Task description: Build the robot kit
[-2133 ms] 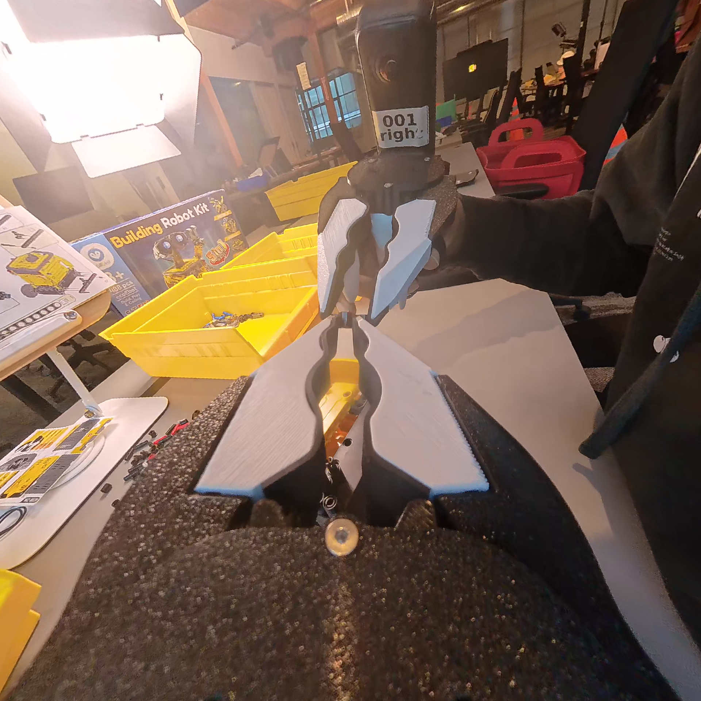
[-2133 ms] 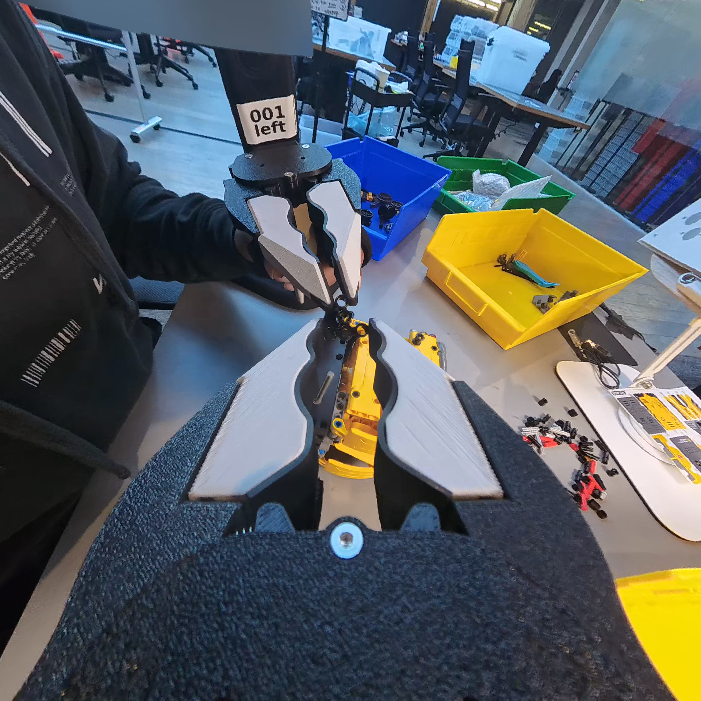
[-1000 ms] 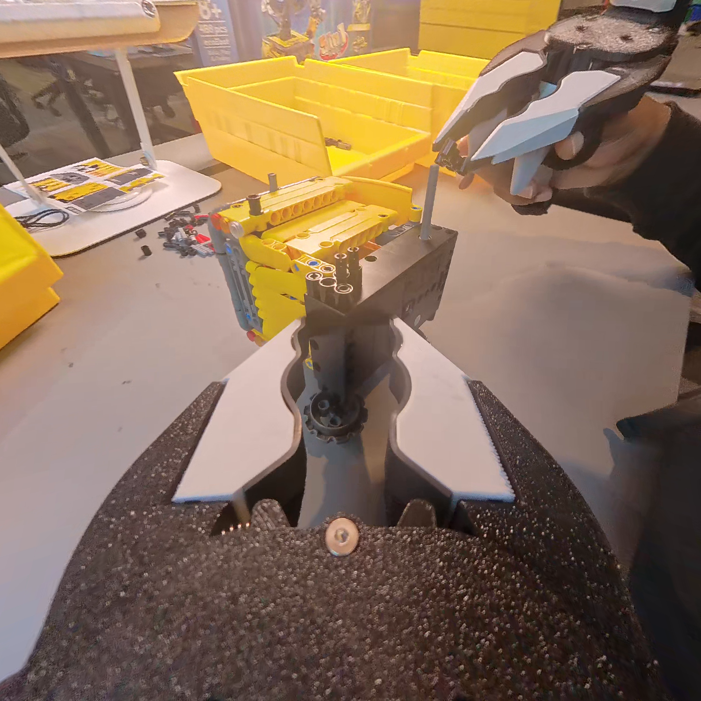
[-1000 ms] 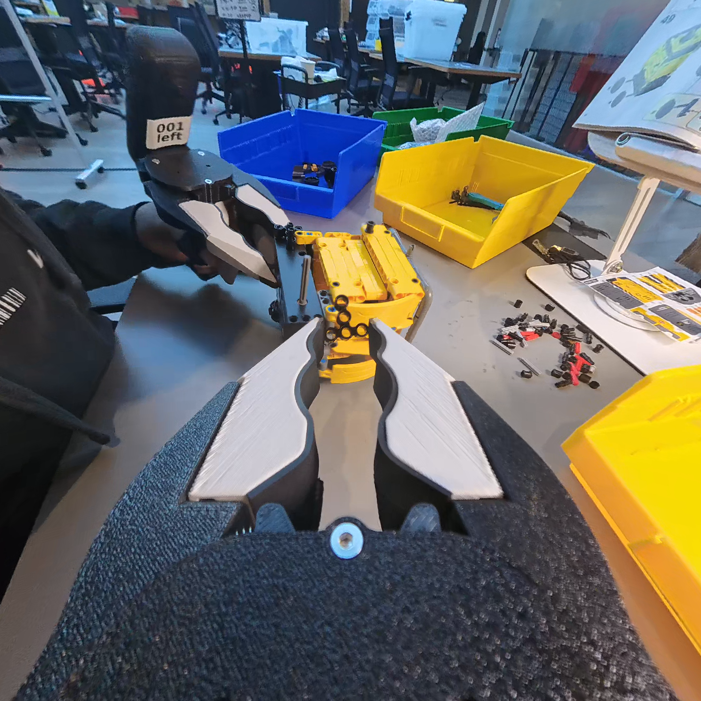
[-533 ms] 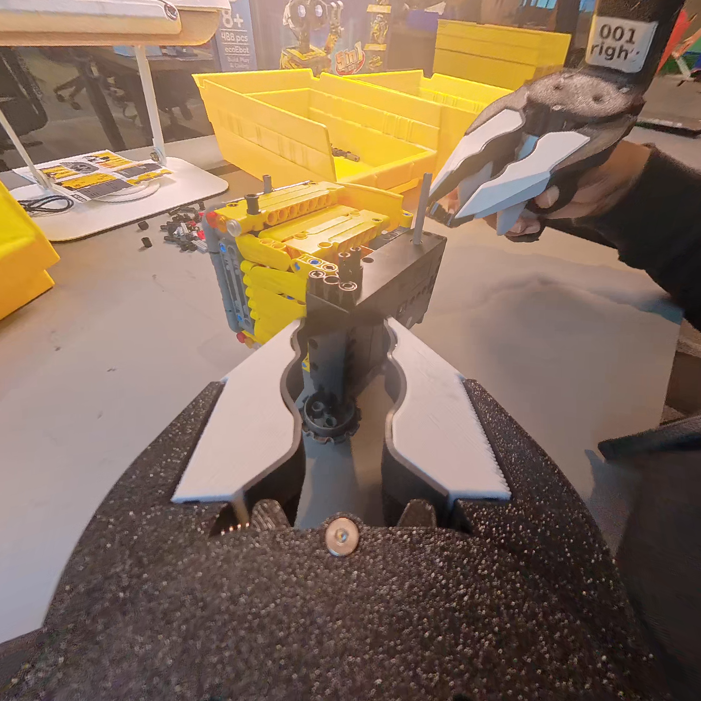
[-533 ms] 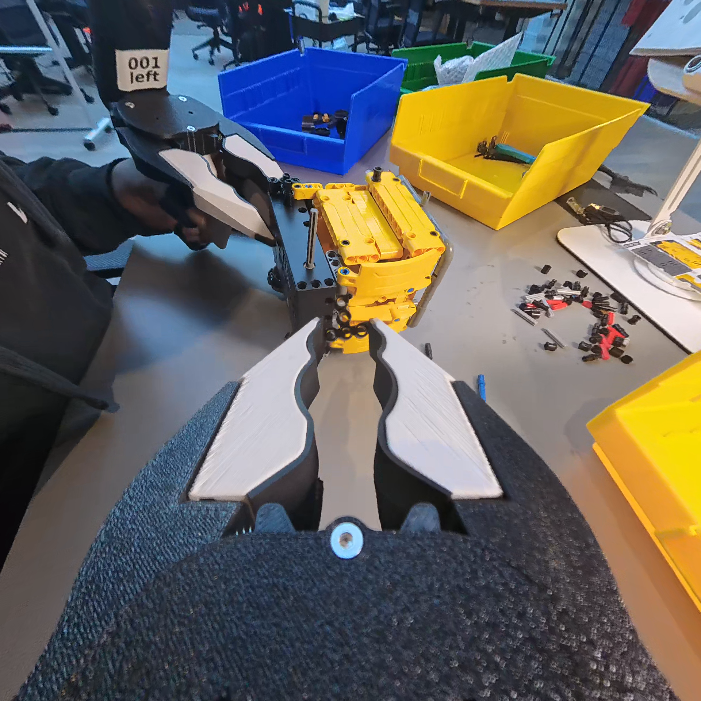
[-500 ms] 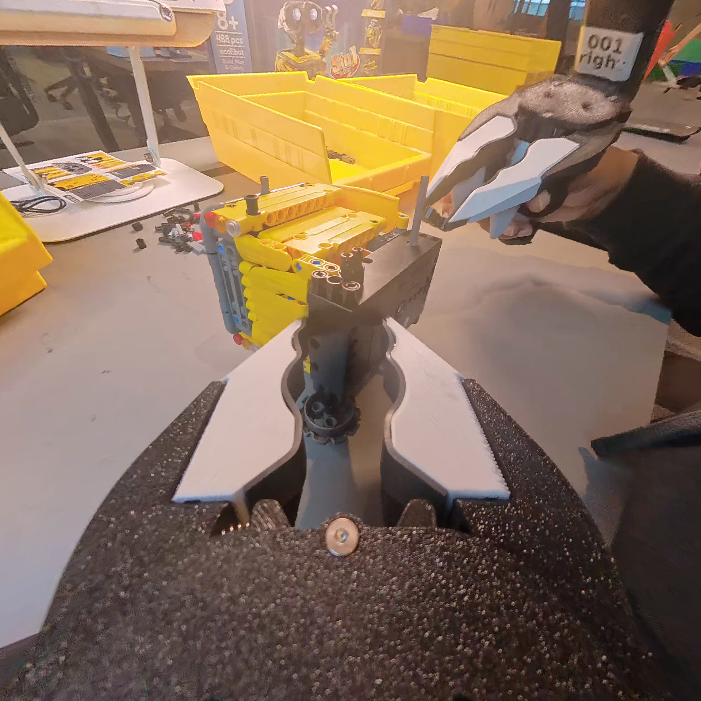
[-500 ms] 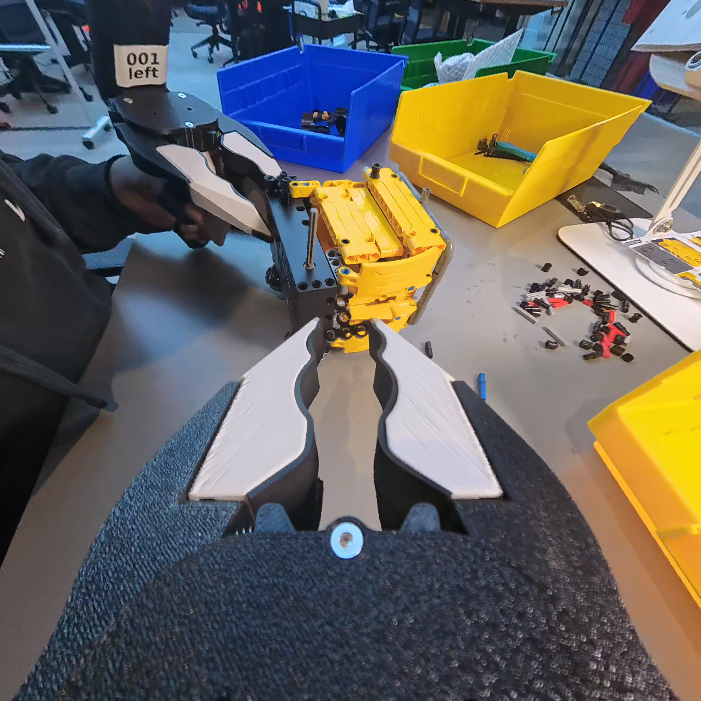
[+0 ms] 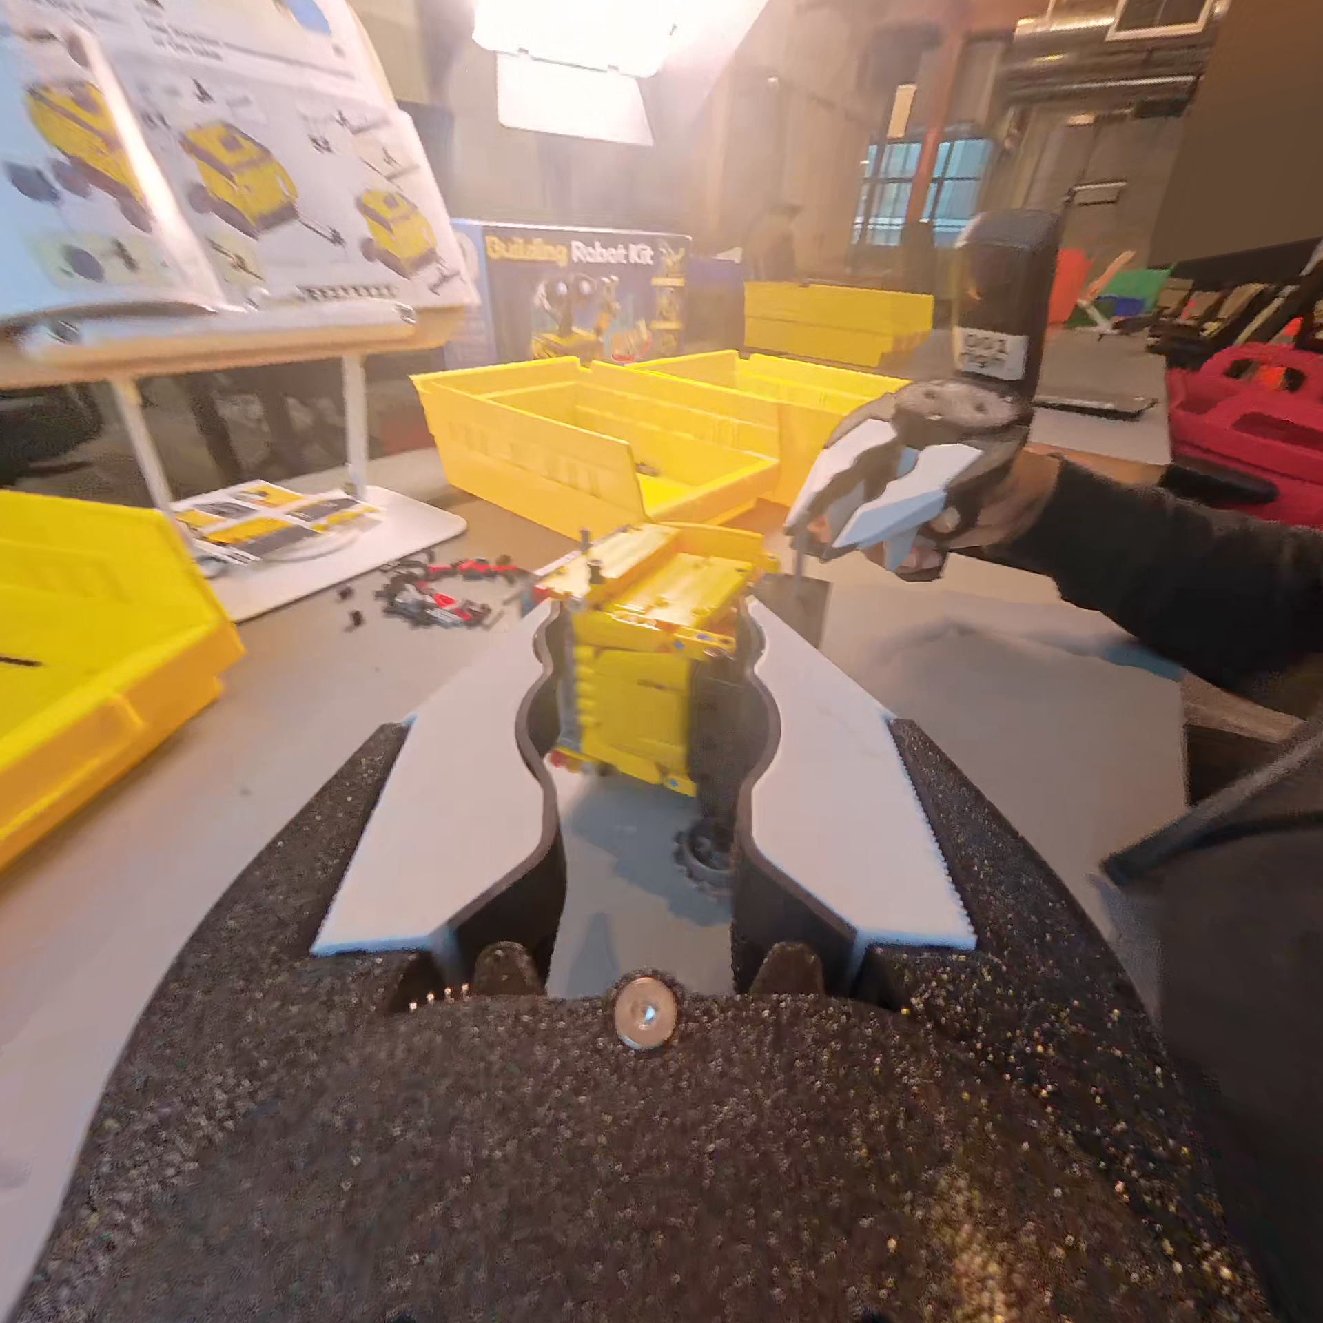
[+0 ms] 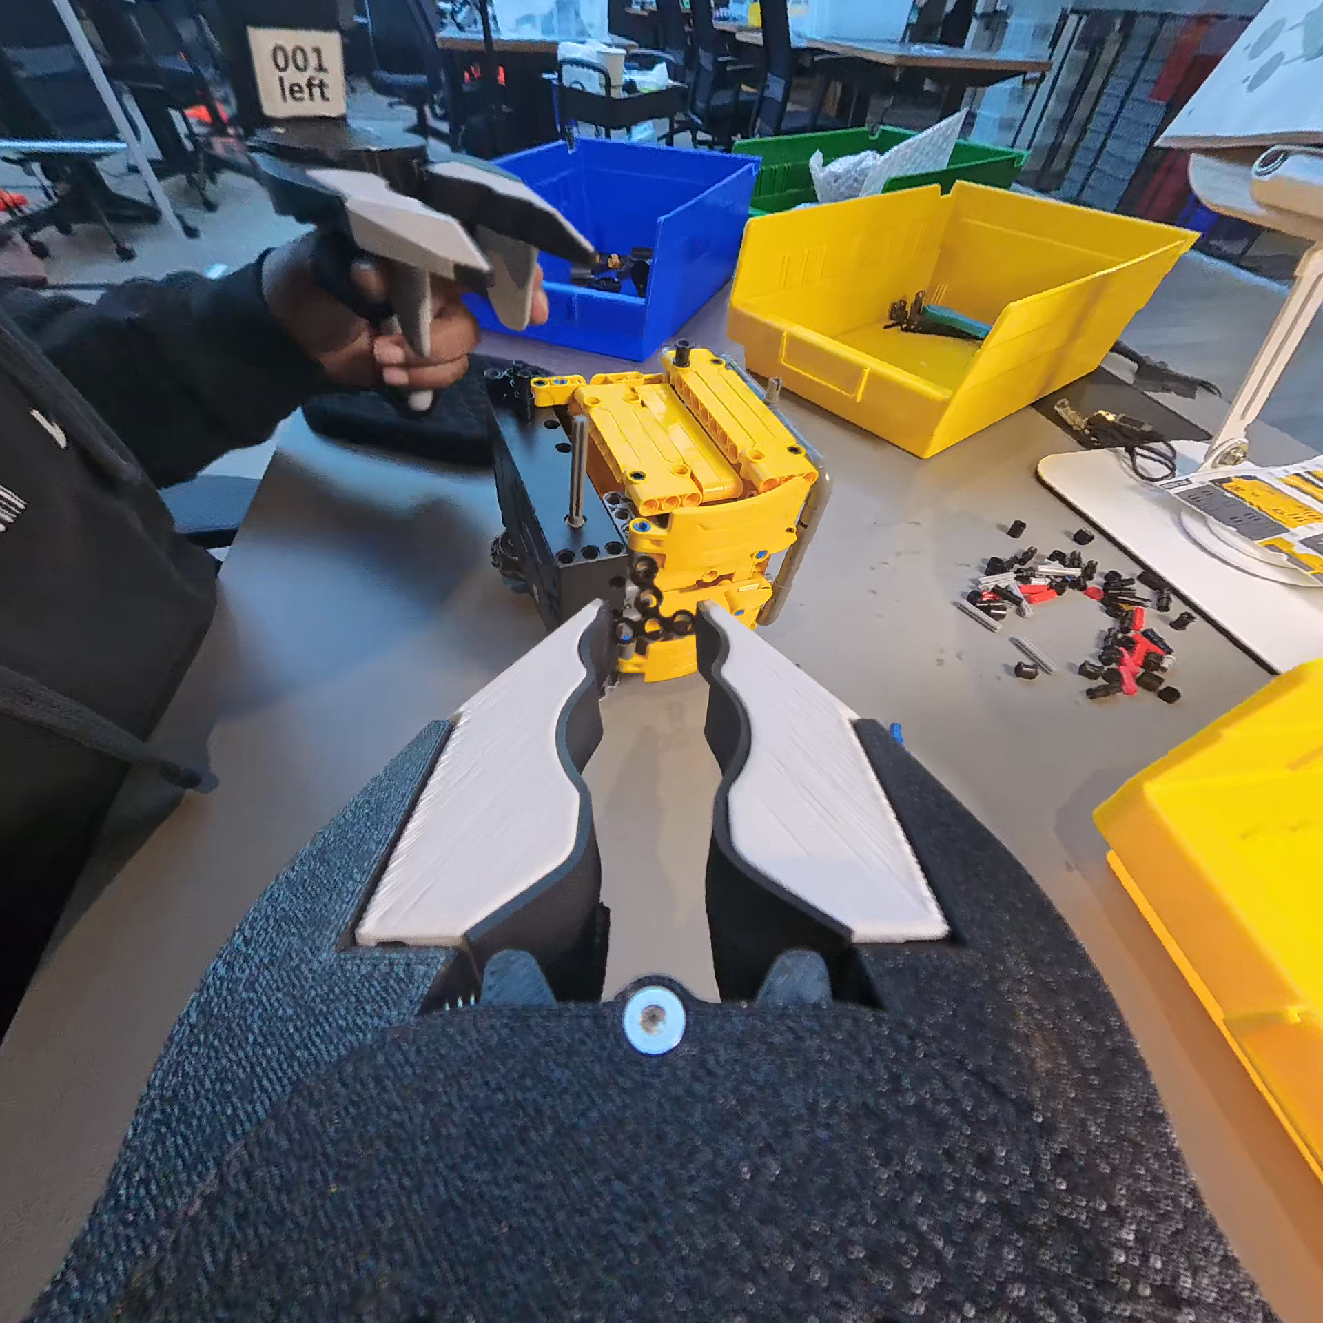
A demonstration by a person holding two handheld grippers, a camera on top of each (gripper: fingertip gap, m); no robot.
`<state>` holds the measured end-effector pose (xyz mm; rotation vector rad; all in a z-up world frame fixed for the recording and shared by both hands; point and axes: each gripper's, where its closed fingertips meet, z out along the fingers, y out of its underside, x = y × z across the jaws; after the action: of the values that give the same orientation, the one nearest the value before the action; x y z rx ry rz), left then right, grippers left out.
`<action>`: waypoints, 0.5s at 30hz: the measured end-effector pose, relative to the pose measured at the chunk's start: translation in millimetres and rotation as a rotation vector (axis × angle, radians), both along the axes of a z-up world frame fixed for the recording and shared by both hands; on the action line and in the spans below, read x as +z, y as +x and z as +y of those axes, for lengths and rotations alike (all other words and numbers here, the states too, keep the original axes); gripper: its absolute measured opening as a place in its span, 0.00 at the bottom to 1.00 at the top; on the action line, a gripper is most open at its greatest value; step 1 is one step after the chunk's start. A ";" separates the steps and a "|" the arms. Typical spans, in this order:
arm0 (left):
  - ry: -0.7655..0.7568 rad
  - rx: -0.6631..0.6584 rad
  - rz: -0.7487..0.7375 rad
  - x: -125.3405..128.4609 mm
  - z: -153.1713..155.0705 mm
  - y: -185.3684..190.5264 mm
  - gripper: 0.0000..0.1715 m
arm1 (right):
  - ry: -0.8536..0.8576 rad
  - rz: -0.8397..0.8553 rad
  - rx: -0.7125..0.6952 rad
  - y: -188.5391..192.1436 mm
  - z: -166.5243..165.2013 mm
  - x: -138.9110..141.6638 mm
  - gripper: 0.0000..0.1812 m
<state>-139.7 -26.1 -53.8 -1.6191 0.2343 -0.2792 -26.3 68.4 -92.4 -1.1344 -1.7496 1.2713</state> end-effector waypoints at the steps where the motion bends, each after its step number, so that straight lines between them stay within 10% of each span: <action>1: 0.004 0.020 0.030 2.9 4.0 -8.8 0.26 | -0.001 0.008 0.002 -0.3 0.8 2.4 0.13; 15: -0.079 0.008 0.072 -28.7 48.7 -51.5 0.28 | 0.160 -0.300 -0.016 1.2 22.7 -72.8 0.13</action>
<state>-191.2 22.5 -82.6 -1.7094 0.2745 -0.2272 -25.0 91.2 -165.2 -1.2931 -2.0152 0.9691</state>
